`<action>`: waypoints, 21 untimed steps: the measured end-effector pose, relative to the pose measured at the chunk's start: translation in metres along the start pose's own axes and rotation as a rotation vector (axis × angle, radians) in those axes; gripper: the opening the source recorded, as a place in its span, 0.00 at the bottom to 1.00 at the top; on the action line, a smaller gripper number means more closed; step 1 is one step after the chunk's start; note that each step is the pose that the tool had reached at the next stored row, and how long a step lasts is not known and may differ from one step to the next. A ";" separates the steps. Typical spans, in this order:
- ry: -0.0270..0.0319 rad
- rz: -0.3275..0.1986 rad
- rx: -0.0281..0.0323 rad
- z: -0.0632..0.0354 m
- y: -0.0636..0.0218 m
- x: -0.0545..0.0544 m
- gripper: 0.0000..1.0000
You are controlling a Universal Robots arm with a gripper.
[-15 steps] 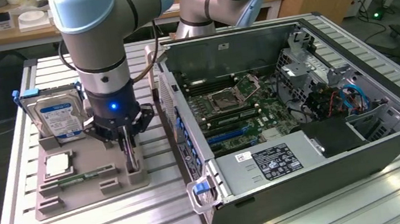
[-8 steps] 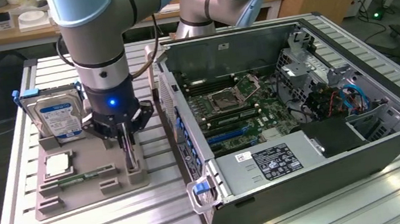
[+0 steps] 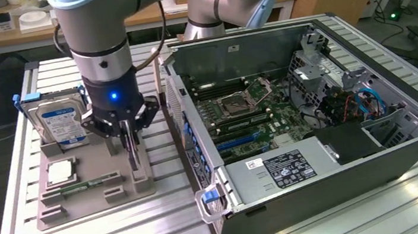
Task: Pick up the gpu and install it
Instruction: 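Pick up the gpu and move the gpu toward the slot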
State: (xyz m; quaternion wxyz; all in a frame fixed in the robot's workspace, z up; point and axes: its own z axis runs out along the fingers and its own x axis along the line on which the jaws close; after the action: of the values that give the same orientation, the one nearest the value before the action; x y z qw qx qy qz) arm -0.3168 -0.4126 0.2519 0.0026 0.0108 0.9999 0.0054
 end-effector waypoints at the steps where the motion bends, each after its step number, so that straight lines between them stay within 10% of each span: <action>1: 0.0000 0.000 0.0000 -0.0032 0.0000 0.000 0.28; 9: 0.0001 0.000 -0.0005 -0.0255 0.0003 0.000 0.28; 21: -0.0001 0.000 -0.0004 -0.0288 0.0003 0.000 0.28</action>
State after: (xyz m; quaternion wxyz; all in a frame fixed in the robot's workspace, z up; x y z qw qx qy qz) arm -0.3169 -0.4126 0.2807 0.0026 0.0108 0.9999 0.0055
